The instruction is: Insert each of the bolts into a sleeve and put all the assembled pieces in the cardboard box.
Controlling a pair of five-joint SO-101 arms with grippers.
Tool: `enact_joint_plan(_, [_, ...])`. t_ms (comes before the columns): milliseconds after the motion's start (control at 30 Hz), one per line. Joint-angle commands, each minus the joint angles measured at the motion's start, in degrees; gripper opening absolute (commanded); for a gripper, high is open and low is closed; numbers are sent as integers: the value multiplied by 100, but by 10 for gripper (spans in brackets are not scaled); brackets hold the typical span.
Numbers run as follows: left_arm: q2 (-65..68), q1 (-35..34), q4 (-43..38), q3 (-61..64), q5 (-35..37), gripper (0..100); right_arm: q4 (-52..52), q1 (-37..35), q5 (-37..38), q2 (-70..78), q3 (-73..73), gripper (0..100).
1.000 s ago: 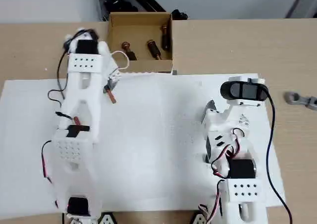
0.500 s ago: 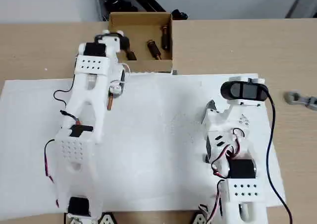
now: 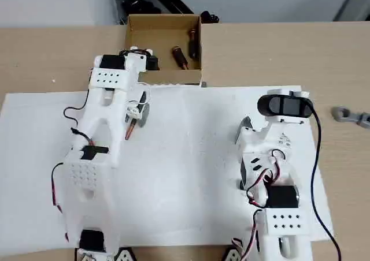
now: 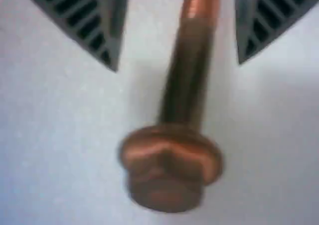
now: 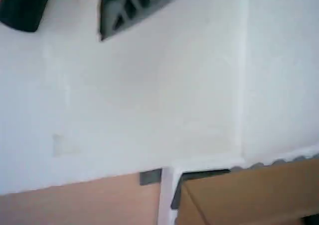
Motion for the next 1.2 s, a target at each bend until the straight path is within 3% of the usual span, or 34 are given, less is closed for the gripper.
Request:
enact_joint_plan(0, [-132, 0, 114, -338, -132, 165, -31, 13, -70, -92, -53, 213])
enact_joint_plan(367, [-35, 26, -167, -664, 70, 165, -22, 13, -70, -92, -53, 213])
enact_joint_plan(733, [1143, 53, -686, -787, 378, 115, 13, 13, -281, -92, -53, 213])
enact_joint_plan(900, [1178, 53, -677, -971, 422, 9, 13, 13, -299, -92, -53, 213])
enact_joint_plan(1167, [1169, 53, -114, -1464, 404, 6, 514, -286, -299, -57, -448, 213])
